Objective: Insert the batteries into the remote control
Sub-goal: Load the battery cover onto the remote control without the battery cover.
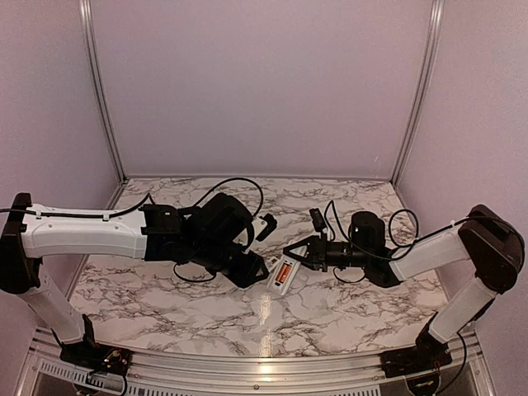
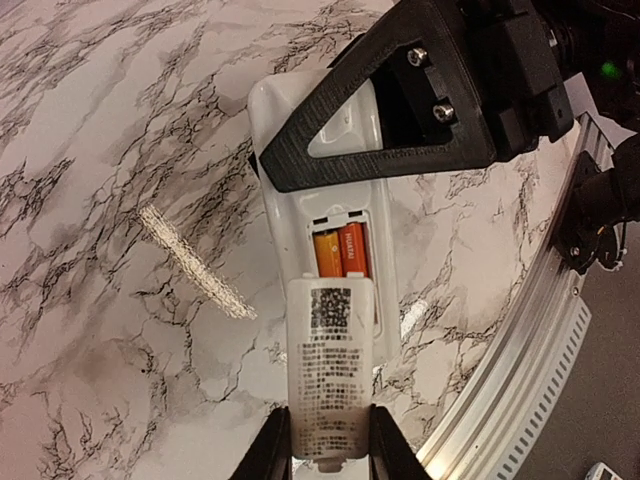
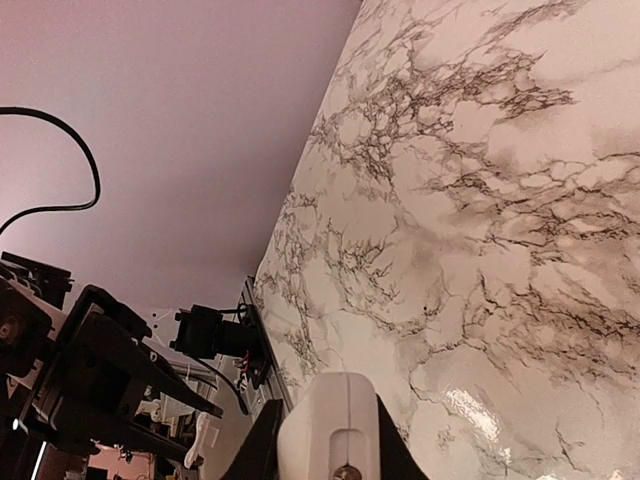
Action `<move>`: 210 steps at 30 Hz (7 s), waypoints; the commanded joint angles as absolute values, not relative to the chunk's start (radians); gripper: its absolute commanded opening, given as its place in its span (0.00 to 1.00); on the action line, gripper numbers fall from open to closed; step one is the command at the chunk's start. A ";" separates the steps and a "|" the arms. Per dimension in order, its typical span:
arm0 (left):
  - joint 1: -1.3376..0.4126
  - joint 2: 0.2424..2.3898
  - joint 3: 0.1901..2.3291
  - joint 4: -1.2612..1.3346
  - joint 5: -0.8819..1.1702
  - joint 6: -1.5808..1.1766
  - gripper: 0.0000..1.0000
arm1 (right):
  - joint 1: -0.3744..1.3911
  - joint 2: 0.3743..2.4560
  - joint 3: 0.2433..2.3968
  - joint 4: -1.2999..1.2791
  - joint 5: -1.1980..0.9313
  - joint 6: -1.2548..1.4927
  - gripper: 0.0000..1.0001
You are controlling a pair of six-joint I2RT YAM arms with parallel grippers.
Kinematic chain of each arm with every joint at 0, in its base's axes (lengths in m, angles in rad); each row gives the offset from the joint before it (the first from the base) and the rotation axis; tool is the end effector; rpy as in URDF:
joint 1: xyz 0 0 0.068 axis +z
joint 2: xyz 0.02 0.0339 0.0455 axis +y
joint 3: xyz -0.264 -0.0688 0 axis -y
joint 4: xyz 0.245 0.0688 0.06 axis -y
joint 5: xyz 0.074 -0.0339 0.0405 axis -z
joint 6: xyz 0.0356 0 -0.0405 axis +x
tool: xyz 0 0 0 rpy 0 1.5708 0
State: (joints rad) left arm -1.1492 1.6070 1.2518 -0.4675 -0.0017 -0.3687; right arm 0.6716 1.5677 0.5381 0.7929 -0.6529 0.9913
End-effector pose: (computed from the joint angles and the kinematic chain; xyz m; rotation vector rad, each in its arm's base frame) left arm 0.1452 -0.3236 0.2680 0.9556 2.3254 -0.6776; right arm 0.2185 0.2013 0.1744 -0.2154 2.1320 1.6771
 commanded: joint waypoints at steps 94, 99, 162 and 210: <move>-1.180 1.856 1.427 -0.558 -0.023 -0.407 0.07 | 0.742 1.472 0.560 0.691 -0.467 0.957 0.00; -1.180 1.850 1.417 -0.554 -0.022 -0.410 0.07 | 0.742 1.464 0.561 0.691 -0.461 0.962 0.00; -1.140 1.883 1.412 -0.560 -0.073 -0.465 0.28 | 0.758 1.466 0.543 0.874 -0.531 1.136 0.00; -1.138 1.721 1.362 -0.474 -0.009 -0.416 0.69 | 0.717 1.450 0.502 0.890 -0.555 1.158 0.00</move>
